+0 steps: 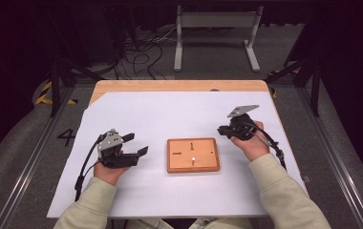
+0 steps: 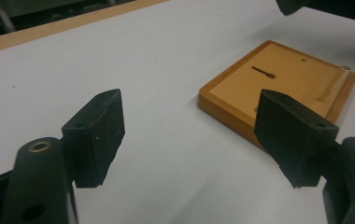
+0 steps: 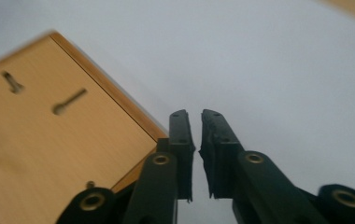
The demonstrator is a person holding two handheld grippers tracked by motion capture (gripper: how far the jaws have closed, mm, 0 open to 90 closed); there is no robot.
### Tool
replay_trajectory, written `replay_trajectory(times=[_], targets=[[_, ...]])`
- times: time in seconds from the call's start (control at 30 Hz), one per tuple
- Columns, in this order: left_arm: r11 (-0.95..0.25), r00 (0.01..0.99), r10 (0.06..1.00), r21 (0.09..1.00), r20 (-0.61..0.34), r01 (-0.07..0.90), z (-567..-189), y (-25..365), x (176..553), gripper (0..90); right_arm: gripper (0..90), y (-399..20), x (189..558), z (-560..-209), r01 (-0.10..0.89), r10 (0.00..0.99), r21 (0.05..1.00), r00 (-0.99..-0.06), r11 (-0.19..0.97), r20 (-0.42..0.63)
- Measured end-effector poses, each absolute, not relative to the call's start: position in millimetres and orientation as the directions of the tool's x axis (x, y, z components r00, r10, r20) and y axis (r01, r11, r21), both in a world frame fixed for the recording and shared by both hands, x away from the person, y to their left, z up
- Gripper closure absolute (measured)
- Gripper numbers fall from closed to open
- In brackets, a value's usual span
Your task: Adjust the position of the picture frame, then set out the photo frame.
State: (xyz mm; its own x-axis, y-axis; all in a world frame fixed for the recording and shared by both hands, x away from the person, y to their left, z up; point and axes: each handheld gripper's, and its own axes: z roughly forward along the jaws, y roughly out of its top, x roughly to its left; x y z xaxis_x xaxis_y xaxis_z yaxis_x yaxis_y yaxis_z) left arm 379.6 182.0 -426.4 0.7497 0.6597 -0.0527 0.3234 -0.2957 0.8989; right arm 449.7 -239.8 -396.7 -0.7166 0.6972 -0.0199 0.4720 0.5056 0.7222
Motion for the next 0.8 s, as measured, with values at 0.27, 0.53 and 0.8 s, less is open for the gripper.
replay_trajectory(times=[0.27,0.53,0.8], targets=[[-0.297,0.787,0.61,0.895,-0.091,0.334,-415.9,163.2,372.9,25.1,65.6,-281.4,399.8,-382.4,0.333,0.717,0.875,-0.697,0.352,-0.023],[-0.326,0.81,0.579,0.881,-0.099,0.341,-406.4,147.2,372.2,21.2,59.3,-299.1,384.4,-383.7,0.311,0.729,0.903,-0.685,0.296,-0.003],[-0.358,0.827,0.557,0.877,-0.074,0.319,-398.7,131.7,370.3,23.1,60.0,-305.4,379.4,-383.0,0.319,0.74,0.902,-0.673,0.293,-0.003]])
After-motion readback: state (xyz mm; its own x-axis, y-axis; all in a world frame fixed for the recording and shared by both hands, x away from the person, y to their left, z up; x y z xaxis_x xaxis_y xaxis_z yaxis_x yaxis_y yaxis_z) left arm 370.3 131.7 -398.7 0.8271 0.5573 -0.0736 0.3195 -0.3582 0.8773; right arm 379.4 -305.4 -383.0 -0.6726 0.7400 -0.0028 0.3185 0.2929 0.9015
